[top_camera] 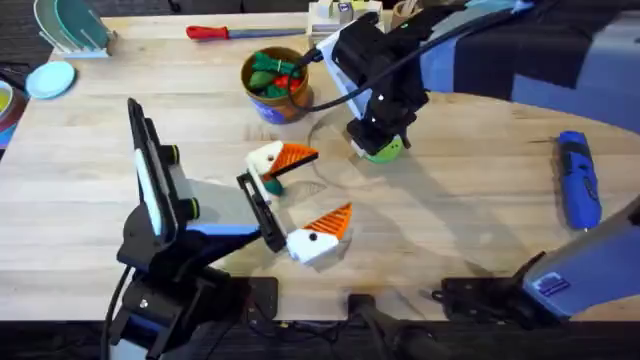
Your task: Pick up the gripper from the table and insert it into the empty holder that is missing its gripper. Then pick up a screw, insert it into the mounting hole, and use the screwdriver to tighten it. Finally, clean up the table by picking up the vegetable and placing it into the bucket.
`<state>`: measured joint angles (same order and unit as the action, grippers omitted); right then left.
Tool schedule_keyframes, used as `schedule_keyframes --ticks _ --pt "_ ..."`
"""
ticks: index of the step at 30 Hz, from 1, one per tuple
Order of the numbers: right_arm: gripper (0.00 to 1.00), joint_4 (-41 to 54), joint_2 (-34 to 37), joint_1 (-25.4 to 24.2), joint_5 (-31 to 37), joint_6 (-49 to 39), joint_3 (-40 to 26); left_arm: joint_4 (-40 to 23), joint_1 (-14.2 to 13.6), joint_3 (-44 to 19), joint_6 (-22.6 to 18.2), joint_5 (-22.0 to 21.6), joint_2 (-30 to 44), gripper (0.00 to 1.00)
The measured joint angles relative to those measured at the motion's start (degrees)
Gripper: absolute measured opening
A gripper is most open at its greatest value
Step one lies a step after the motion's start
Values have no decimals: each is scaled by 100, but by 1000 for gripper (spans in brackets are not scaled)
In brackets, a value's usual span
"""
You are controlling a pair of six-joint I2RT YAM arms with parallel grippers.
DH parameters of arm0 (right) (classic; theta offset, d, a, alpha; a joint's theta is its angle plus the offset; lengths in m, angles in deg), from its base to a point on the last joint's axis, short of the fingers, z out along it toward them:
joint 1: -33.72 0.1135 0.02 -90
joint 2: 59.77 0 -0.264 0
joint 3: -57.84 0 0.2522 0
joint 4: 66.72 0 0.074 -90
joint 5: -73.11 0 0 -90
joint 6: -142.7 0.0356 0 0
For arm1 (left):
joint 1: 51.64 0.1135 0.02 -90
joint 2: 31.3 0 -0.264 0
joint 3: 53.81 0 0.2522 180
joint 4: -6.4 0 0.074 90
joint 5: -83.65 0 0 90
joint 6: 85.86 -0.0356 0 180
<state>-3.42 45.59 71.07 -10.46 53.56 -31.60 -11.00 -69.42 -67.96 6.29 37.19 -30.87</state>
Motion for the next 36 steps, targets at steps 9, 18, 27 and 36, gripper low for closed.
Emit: schedule_keyframes --ticks 9,18,27,36 --pt "6 330 2 -13 -4 0 -276 0 0 0 -2 0 0 993" --pt "6 1578 2 -110 -9 0 -1710 0 0 0 -2 0 0 993" --pt "6 2338 0 62 -998 -228 -3334 0 0 0 -2 1 0 993" --pt "6 2403 0 541 -2121 -427 -3781 0 0 0 -2 2 0 992"
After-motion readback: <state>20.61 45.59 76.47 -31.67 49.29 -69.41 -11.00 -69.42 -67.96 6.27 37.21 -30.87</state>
